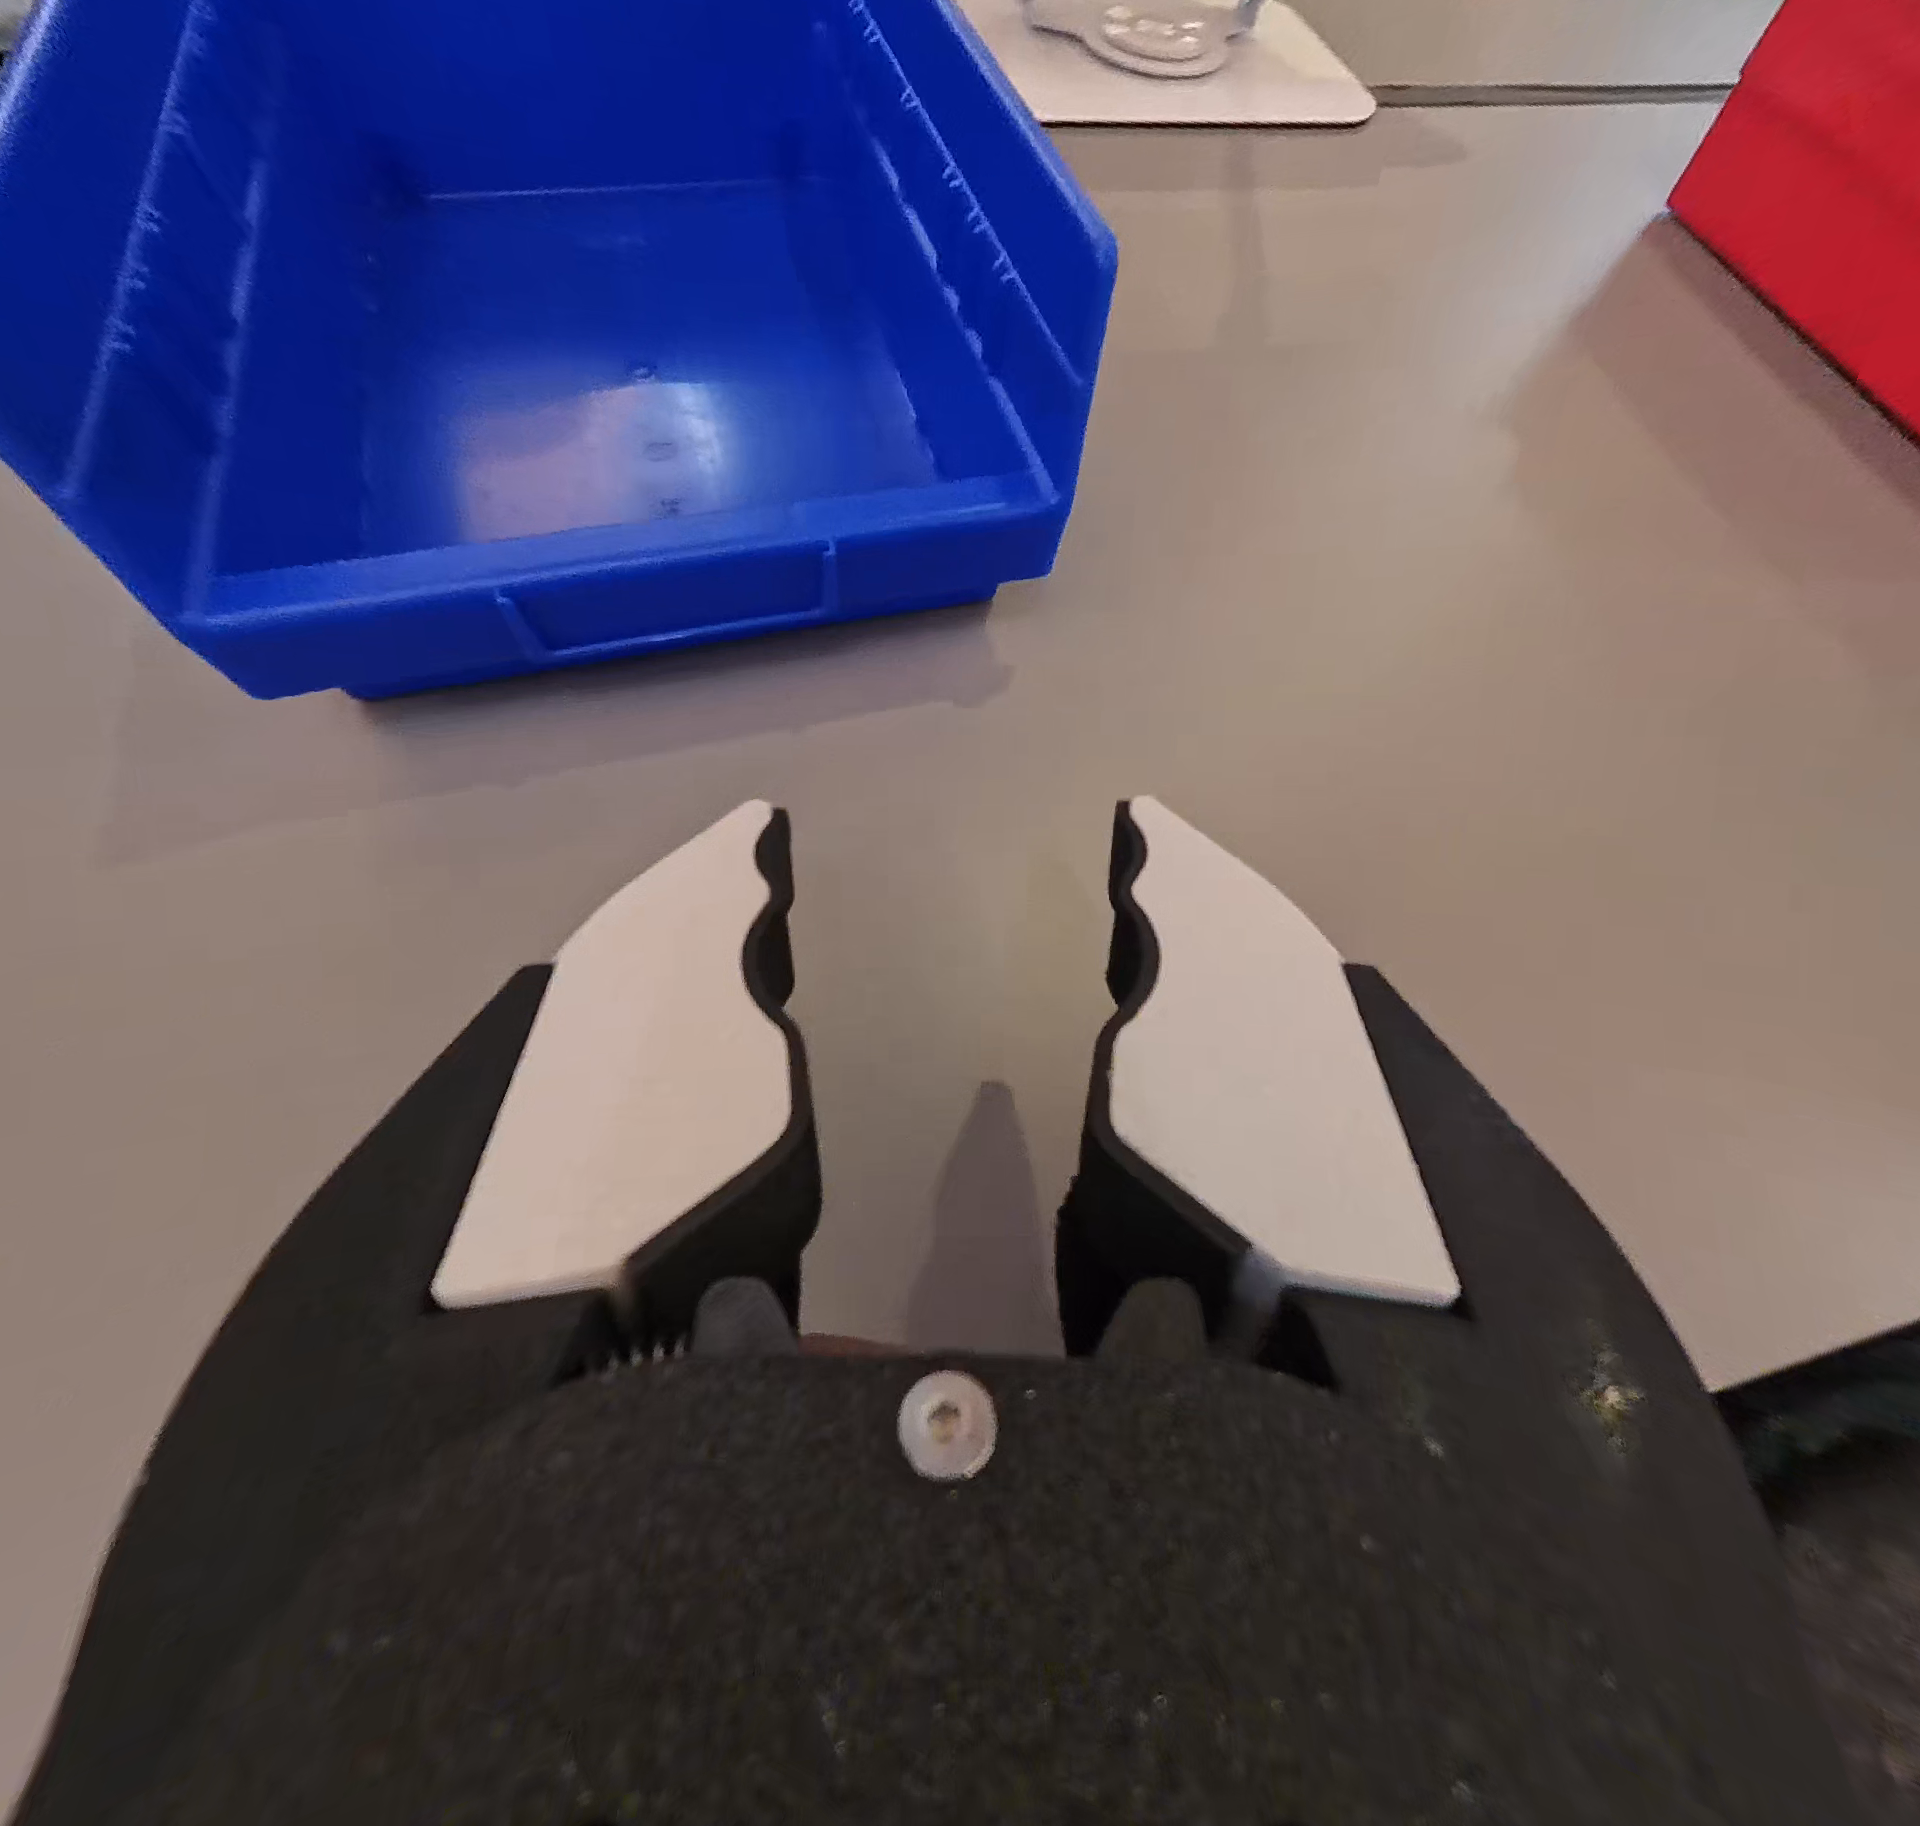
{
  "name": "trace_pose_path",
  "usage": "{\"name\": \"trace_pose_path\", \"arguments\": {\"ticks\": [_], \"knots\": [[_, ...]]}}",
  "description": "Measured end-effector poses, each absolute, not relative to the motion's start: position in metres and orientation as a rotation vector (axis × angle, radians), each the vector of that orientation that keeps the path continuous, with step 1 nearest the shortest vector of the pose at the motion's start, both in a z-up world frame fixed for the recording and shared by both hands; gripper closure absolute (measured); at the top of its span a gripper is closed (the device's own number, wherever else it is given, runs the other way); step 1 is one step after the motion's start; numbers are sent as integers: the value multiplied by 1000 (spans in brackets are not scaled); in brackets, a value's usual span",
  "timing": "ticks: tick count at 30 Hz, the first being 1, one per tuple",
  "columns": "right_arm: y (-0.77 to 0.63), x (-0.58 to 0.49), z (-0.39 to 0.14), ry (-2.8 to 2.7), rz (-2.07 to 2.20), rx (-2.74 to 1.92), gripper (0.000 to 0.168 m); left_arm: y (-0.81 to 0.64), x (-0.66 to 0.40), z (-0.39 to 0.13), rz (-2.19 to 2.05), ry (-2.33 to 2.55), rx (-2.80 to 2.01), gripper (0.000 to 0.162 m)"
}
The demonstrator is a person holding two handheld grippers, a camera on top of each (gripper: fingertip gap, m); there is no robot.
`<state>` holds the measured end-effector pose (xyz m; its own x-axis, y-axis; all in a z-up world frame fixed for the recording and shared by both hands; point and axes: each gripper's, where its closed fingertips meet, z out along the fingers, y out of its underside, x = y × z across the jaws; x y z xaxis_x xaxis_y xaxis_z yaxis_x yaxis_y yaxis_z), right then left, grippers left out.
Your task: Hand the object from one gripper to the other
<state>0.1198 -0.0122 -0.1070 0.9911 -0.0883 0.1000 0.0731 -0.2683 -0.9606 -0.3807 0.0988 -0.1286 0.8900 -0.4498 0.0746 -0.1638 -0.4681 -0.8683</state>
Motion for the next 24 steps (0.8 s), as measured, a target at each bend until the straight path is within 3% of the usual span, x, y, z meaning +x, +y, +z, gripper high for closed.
{"name": "trace_pose_path", "arguments": {"ticks": [24], "knots": [[-8,109,-116,-7,-73,-1850,89,98,-364,-122,-279,527,-1938,104]]}}
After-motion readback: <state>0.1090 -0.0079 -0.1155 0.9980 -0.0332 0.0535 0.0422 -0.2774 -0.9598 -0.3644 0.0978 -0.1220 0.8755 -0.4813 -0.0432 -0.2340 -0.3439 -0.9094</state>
